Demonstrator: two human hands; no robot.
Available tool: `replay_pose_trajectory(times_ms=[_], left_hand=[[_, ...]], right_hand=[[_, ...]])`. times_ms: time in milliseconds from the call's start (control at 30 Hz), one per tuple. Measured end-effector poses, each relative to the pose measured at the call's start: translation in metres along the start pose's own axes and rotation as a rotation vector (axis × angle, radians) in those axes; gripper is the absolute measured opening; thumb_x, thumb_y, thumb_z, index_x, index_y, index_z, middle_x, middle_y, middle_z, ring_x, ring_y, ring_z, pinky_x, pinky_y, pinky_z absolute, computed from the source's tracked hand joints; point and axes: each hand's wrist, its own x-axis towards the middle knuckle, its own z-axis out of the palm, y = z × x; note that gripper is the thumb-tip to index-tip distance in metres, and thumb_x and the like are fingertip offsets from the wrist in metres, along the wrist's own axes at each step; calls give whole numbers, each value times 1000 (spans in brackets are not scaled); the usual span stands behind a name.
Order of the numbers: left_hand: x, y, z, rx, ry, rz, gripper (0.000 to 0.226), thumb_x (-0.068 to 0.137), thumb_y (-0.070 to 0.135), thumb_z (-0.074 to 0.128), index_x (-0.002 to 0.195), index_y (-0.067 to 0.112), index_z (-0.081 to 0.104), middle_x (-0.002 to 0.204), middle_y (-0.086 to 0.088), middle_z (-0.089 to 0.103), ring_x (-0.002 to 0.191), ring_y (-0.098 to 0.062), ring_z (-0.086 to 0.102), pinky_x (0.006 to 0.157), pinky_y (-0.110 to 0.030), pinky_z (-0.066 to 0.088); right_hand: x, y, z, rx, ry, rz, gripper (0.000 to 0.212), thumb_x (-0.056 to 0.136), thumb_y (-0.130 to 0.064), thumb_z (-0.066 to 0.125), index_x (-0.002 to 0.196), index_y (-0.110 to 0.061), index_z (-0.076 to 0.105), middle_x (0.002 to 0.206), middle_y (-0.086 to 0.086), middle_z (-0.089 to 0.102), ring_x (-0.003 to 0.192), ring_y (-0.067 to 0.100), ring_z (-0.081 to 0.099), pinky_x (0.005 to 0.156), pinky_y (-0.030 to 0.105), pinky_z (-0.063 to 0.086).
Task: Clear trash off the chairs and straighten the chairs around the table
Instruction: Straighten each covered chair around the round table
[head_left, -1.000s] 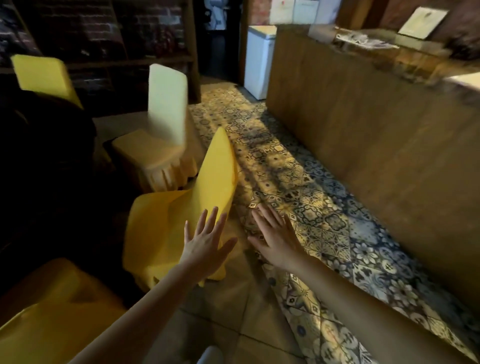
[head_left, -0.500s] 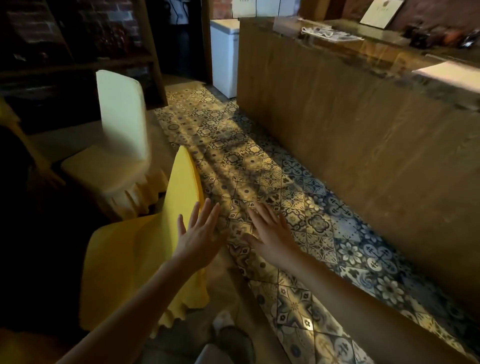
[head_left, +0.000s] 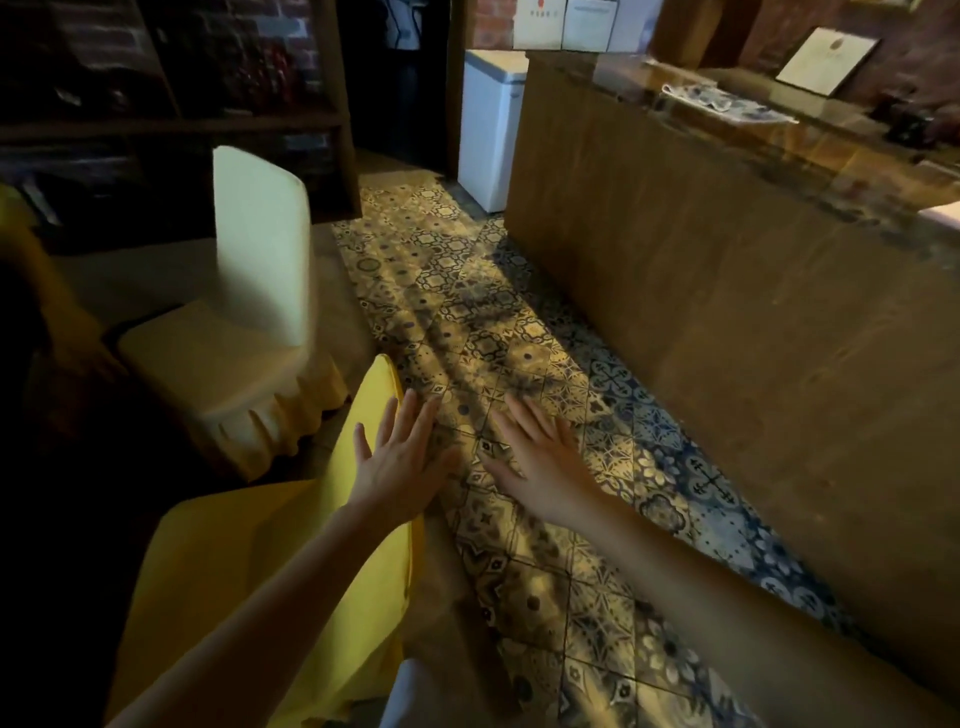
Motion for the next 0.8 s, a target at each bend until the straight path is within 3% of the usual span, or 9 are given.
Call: replay_pose_trajectory(times_ms=[367, 800], left_hand=[[13, -57, -8, 13, 21, -342, 73, 89, 64, 23, 149, 31, -5, 157, 5, -17, 143, -16, -20, 113, -54, -11], [44, -55, -1, -21, 83, -884, 77, 88, 66, 21, 148, 29, -11, 156, 2, -20, 142, -18, -22, 112, -53, -12]], right_hand=[[109, -30, 3, -4, -107, -256, 67, 97, -54, 30, 152, -26, 6, 160, -6, -11, 146, 14, -16, 116, 47, -6], [253, -55, 1, -147, -331, -878, 63, 97, -52, 33, 152, -29, 12, 161, -6, -4, 147, 13, -11, 118, 48, -6]])
